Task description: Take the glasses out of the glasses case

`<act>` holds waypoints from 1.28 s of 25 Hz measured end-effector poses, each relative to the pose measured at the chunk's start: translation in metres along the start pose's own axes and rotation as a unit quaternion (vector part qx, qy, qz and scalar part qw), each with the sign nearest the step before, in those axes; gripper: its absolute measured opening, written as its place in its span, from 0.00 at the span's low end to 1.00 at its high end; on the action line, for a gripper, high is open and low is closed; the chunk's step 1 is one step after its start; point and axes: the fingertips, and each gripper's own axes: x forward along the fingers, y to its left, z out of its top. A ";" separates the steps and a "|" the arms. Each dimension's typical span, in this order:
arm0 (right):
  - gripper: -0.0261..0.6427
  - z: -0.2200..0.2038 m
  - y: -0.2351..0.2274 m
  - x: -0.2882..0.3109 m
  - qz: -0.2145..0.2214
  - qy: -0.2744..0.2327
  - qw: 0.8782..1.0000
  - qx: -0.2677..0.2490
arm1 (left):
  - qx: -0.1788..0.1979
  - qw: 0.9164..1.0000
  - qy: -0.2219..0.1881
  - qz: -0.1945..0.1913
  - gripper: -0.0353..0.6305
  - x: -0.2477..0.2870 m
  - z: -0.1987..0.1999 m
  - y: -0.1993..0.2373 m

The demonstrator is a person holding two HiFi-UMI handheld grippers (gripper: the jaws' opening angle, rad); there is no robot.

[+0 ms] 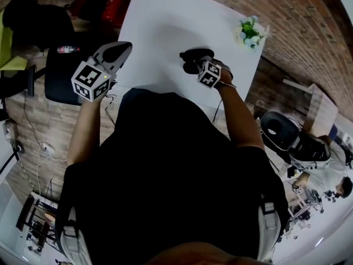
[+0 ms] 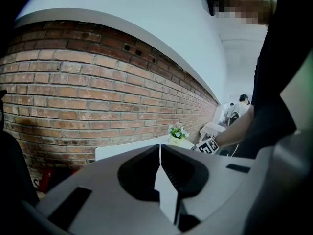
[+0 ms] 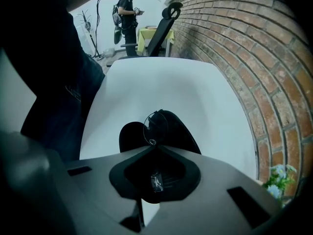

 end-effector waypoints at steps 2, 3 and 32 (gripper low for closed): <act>0.08 -0.001 0.001 -0.005 -0.006 -0.003 1.000 0.003 | 0.003 1.000 -0.001 0.000 0.08 -0.003 0.001 -0.004; 0.07 -0.002 0.002 -0.007 -0.008 -0.004 1.000 0.005 | 0.005 1.000 -0.002 -0.001 0.08 -0.004 0.001 -0.006; 0.07 -0.010 0.014 -0.111 -0.141 -0.059 0.988 0.032 | 0.069 0.997 -0.033 -0.015 0.08 -0.046 0.025 -0.092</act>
